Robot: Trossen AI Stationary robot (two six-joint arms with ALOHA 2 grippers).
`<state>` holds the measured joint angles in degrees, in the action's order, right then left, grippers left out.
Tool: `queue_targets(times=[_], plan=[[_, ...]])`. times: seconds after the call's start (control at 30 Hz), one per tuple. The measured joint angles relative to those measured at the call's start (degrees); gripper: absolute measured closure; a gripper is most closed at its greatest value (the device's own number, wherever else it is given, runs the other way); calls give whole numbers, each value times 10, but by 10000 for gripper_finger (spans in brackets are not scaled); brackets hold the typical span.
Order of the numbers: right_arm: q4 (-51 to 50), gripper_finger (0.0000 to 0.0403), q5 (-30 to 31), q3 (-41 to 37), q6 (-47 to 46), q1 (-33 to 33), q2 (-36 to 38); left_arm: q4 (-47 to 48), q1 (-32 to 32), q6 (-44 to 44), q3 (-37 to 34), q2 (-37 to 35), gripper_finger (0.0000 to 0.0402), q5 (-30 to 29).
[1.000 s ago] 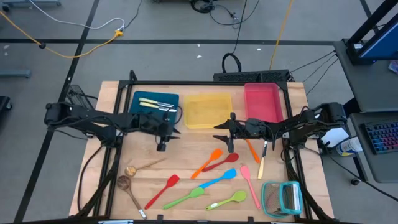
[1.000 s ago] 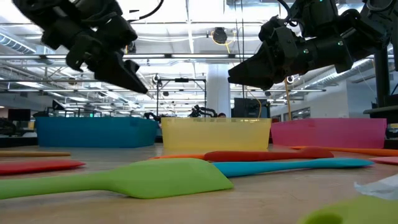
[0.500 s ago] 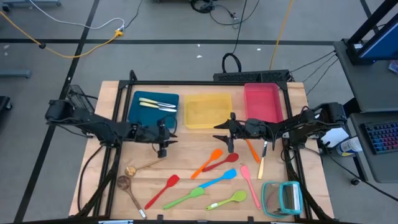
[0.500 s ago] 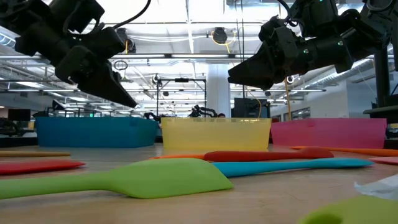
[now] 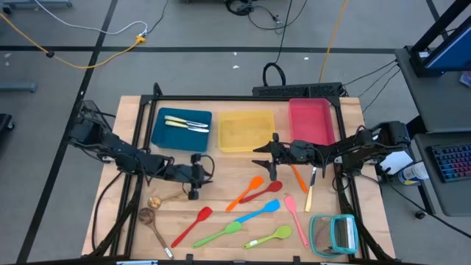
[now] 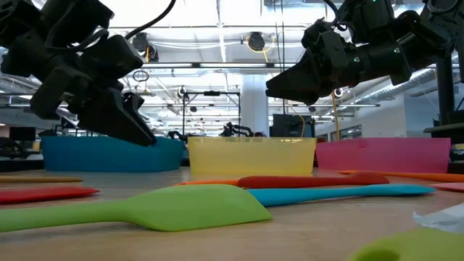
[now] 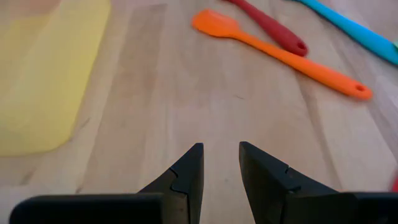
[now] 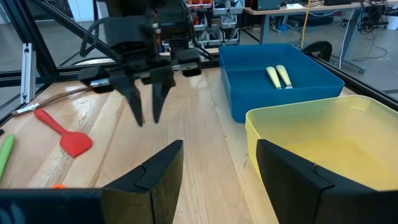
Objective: Pick & Place Kitchen Items
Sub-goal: Put the yellow knife into the blue bin
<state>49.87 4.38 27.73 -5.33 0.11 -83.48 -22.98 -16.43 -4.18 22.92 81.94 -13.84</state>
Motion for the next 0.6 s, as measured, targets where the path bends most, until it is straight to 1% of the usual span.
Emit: queue_targets(times=[0.17,0.33,0.6], plan=[[0,206,0,0,0,0,0,-17,-5,12,0,14,296,-2],[0,206,0,0,0,0,0,-24,-5,0,0,14,296,-28],[0,206,0,0,0,0,0,-29,-4,4,0,14,296,-29]])
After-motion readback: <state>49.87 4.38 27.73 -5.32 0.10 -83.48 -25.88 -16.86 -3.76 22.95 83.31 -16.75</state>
